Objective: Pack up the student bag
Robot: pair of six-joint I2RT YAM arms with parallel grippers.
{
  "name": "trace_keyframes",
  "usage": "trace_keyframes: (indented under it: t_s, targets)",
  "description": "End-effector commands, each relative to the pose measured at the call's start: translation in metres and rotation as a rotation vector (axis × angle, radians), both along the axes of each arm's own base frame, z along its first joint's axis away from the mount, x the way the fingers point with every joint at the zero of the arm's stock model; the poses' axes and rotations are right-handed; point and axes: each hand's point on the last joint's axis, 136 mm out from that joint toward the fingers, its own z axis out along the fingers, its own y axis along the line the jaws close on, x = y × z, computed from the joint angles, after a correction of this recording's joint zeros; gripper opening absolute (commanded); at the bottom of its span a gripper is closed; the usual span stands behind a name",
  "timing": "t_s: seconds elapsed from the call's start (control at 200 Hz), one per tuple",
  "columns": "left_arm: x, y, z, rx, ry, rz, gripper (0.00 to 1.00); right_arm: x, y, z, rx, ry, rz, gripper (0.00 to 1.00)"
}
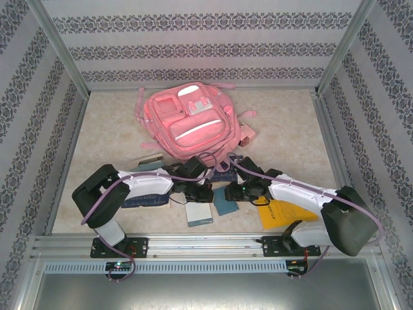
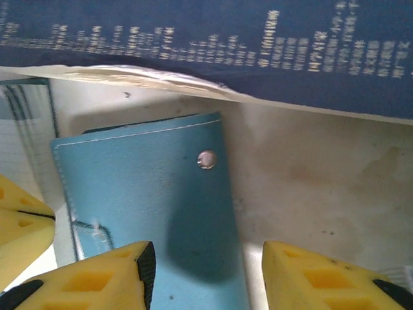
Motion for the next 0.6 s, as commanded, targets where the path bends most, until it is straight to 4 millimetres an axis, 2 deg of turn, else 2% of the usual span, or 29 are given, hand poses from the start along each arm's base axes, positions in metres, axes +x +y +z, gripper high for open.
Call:
trace_keyframes:
  t_s: [0.0,0.265,0.405,0.595]
  targets:
    - [0.011,-0.015,0.005,-0.043,-0.012,0.007,0.06,0.002,0.001,-0.007,0.041,0.018,-0.037,0.49]
    - [0.017,-0.008,-0.018,-0.005,0.025,0.050,0.05,-0.002,0.009,-0.014,0.180,0.081,-0.053,0.52]
    - [0.017,-0.007,-0.025,0.004,0.040,0.053,0.04,-0.002,0.028,-0.002,0.348,0.113,-0.043,0.52]
    - [0.017,-0.005,-0.030,0.009,0.044,0.057,0.02,-0.001,0.037,0.019,0.514,0.145,-0.044,0.51]
